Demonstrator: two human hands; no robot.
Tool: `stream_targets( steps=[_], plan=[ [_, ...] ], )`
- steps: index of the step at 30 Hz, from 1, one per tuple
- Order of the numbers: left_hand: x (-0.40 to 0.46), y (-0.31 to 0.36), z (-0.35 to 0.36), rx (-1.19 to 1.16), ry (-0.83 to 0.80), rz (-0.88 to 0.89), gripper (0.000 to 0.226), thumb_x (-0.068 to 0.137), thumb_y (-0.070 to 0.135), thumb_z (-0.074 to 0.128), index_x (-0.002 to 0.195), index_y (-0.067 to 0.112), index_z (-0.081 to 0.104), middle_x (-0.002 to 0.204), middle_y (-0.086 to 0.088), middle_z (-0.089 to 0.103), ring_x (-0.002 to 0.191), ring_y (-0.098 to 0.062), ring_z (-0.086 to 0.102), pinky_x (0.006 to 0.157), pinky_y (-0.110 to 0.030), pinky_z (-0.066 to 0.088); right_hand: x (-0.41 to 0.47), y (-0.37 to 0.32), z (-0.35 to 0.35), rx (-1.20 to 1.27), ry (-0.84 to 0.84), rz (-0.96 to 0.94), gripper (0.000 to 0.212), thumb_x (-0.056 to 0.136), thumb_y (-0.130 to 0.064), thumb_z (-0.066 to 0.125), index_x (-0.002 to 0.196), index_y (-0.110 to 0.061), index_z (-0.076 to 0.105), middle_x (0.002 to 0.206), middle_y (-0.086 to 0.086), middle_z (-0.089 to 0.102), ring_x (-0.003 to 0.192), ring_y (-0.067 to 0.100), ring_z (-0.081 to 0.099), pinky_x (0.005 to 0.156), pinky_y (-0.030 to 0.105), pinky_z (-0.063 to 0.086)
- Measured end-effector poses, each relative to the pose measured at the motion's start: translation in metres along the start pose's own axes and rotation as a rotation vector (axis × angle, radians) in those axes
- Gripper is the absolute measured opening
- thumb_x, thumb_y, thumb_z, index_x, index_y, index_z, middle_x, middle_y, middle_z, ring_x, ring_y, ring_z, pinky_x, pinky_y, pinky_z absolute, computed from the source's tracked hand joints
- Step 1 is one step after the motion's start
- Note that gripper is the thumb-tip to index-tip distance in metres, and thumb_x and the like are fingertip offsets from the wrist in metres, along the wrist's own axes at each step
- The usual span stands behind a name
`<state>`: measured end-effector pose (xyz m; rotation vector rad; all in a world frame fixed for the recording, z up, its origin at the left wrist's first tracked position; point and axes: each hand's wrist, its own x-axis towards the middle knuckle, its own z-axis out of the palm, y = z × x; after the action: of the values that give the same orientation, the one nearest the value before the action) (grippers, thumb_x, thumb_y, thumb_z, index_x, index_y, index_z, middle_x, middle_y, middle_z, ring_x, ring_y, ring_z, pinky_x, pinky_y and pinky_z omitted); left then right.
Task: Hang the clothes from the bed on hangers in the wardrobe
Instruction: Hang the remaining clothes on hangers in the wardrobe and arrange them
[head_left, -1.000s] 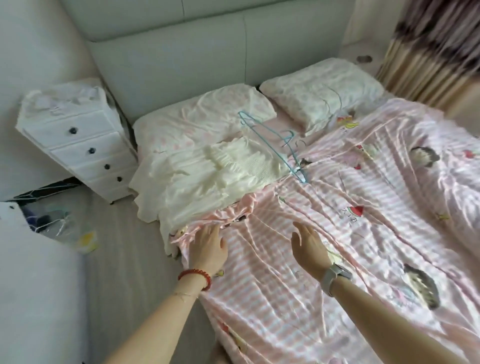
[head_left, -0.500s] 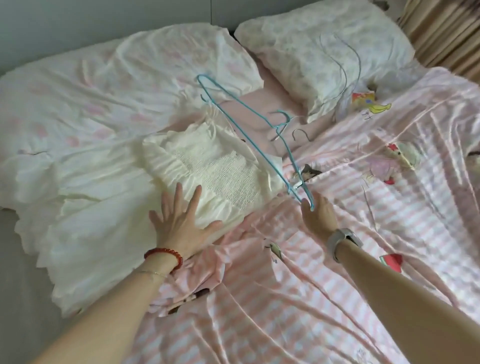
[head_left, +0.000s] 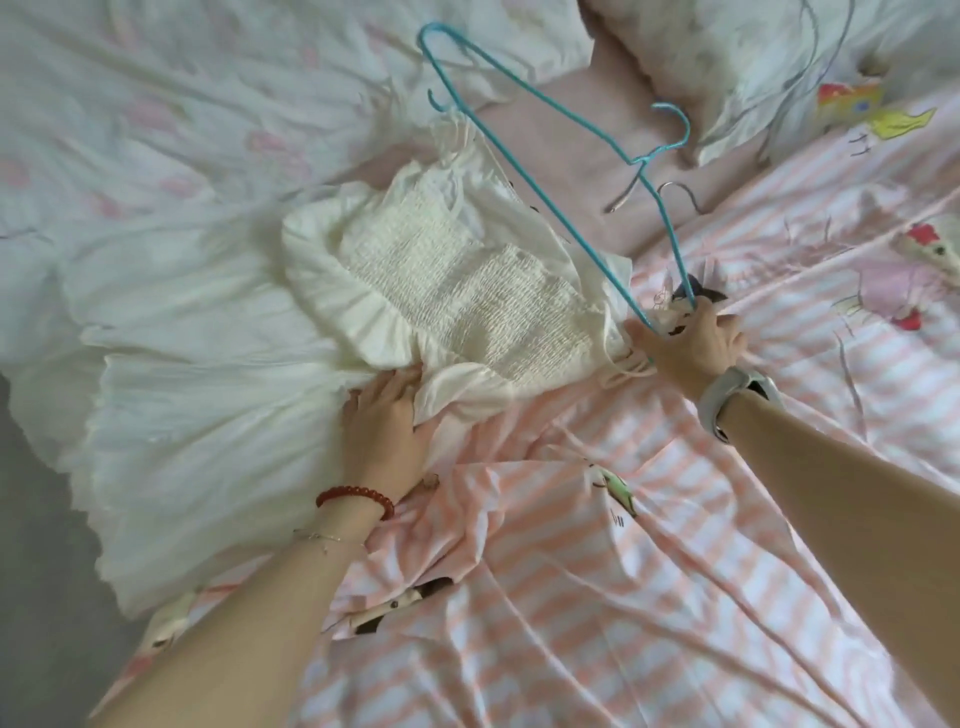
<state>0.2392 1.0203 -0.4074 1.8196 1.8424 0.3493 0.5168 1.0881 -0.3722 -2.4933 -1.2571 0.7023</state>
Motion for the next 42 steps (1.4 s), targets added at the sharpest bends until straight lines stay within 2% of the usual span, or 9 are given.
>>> stream_targets(
  steps=[3,7,10,14,21,24,28,38,42],
  plan=[
    [0.002,0.002,-0.031,-0.248,0.06,-0.149,0.033,0.092,0.031,0.05,0.095,0.001,0.063,0.087,-0.018,0.067,0.084,-0.036,0.062,0.067,-0.034,0.042,-0.01,-0.006,-0.016,0.018,0.072,-0.008,0.086,0.068,-0.049,0.073,0.13,-0.005,0.034,0.128,0.019,0.035,0.123,0.034,0.03,0.105,0.039,0.023],
    [-0.012,0.014,-0.071,-0.37,0.133,-0.078,0.026,0.09,0.013,0.055,0.115,0.008,0.049,0.099,-0.004,0.06,0.088,-0.034,0.058,0.076,-0.043,0.047,-0.039,-0.013,-0.042,0.03,0.122,-0.076,0.074,0.067,-0.044,0.076,0.119,-0.005,0.041,0.12,0.014,0.043,0.117,0.031,0.039,0.098,0.036,0.029],
    [-0.032,0.021,-0.097,-0.407,0.1,0.033,0.038,0.088,0.019,0.058,0.125,0.018,0.048,0.117,0.011,0.053,0.086,-0.022,0.059,0.078,-0.028,0.045,-0.069,-0.025,-0.056,0.128,0.09,-0.091,0.045,0.078,-0.043,0.067,0.104,-0.012,0.047,0.097,0.009,0.055,0.096,0.033,0.054,0.078,0.039,0.041],
    [-0.068,0.028,-0.128,-0.442,0.132,0.057,0.023,0.084,0.022,0.062,0.104,0.009,0.066,0.092,0.025,0.062,0.082,0.008,0.056,0.07,0.0,0.038,-0.113,-0.042,-0.067,0.278,0.162,-0.203,0.021,0.093,-0.028,0.05,0.088,-0.008,0.054,0.065,-0.002,0.051,0.075,0.03,0.051,0.062,0.031,0.03],
    [-0.145,0.049,-0.198,-0.556,0.42,-0.007,0.051,0.072,0.058,0.054,0.075,0.008,0.065,0.071,-0.008,0.065,0.069,-0.025,0.055,0.062,-0.024,0.041,-0.194,-0.042,-0.114,0.454,0.258,-0.354,0.021,0.093,-0.017,0.051,0.084,0.001,0.058,0.06,0.003,0.049,0.064,0.028,0.046,0.057,0.031,0.026],
    [-0.192,0.063,-0.235,-0.608,0.522,-0.01,0.046,0.078,0.053,0.064,0.076,0.007,0.064,0.071,-0.011,0.062,0.07,-0.02,0.053,0.061,-0.011,0.038,-0.24,-0.036,-0.146,0.536,0.327,-0.465,0.025,0.092,-0.018,0.048,0.088,0.004,0.06,0.071,0.027,0.058,0.068,0.041,0.052,0.059,0.037,0.03],
    [-0.263,0.084,-0.277,-0.591,0.643,-0.008,0.038,0.083,0.042,0.062,0.074,0.005,0.062,0.068,-0.006,0.057,0.068,-0.014,0.049,0.059,-0.01,0.036,-0.305,-0.024,-0.18,0.544,0.37,-0.604,0.037,0.087,-0.023,0.039,0.093,0.004,0.063,0.072,0.024,0.061,0.066,0.037,0.053,0.059,0.038,0.032],
    [-0.485,0.108,-0.3,-0.525,0.781,-0.036,0.034,0.088,0.024,0.06,0.058,0.014,0.049,0.05,0.012,0.044,0.051,-0.002,0.038,0.05,-0.014,0.028,-0.454,0.045,-0.21,0.591,0.084,-0.797,0.031,0.084,-0.033,0.037,0.06,-0.015,0.038,0.05,-0.001,0.036,0.048,0.008,0.033,0.049,0.028,0.02],
    [-0.554,0.091,-0.275,-0.482,0.727,-0.11,0.051,0.08,0.047,0.058,0.064,-0.001,0.051,0.055,0.0,0.04,0.053,-0.006,0.033,0.05,-0.02,0.026,-0.512,0.08,-0.191,0.513,-0.066,-0.756,0.047,0.087,-0.039,0.052,0.055,-0.011,0.033,0.05,-0.002,0.027,0.049,0.009,0.023,0.048,0.028,0.021]
  ],
)
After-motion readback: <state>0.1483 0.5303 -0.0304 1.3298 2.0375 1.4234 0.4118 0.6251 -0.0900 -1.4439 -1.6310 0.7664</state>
